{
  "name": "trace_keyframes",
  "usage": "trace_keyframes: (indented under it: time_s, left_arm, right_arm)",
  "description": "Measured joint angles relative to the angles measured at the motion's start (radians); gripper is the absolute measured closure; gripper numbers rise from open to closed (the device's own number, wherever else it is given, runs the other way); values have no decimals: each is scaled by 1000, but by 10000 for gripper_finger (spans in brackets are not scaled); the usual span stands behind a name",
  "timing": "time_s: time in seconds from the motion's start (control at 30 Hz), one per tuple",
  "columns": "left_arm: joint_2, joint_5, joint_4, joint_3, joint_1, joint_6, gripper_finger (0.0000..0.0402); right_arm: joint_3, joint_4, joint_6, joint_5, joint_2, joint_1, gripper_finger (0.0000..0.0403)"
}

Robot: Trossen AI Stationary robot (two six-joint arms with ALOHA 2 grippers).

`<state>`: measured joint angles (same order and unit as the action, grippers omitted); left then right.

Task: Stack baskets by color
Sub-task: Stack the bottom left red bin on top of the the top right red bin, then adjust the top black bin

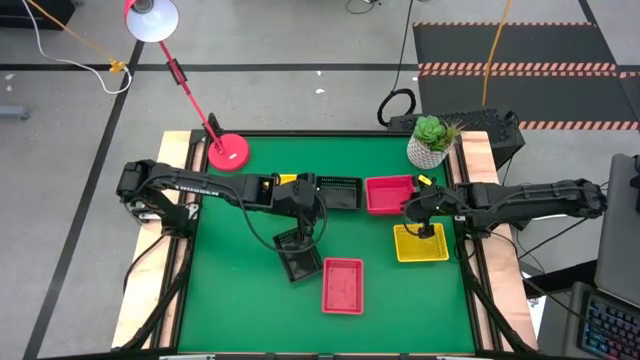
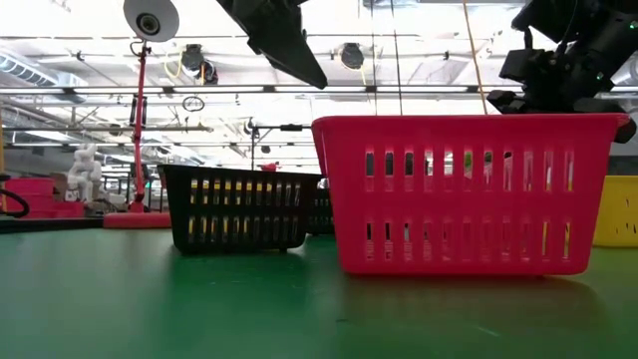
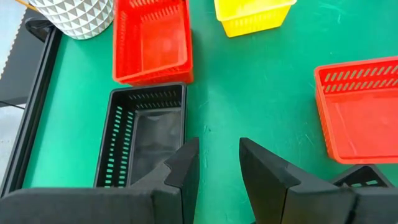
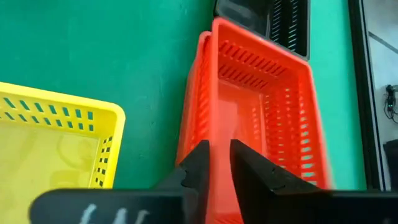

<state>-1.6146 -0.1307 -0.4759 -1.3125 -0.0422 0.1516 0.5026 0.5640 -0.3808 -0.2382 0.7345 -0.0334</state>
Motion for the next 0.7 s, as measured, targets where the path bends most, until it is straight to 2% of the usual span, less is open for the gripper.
trace_keyframes:
  time_s: [0.33, 0.5, 0.7]
  left_arm:
    - [0, 0, -1, 0, 0, -4, 286]
    - [-5, -1, -1, 1, 1, -6, 286]
    - [-92, -27, 12, 2, 29, -3, 286]
  right_arm:
    - [0, -45, 1, -27, 0, 0, 285]
    - [0, -246, 42, -24, 0, 12, 274]
    - [11, -393, 70, -23, 0, 40, 273]
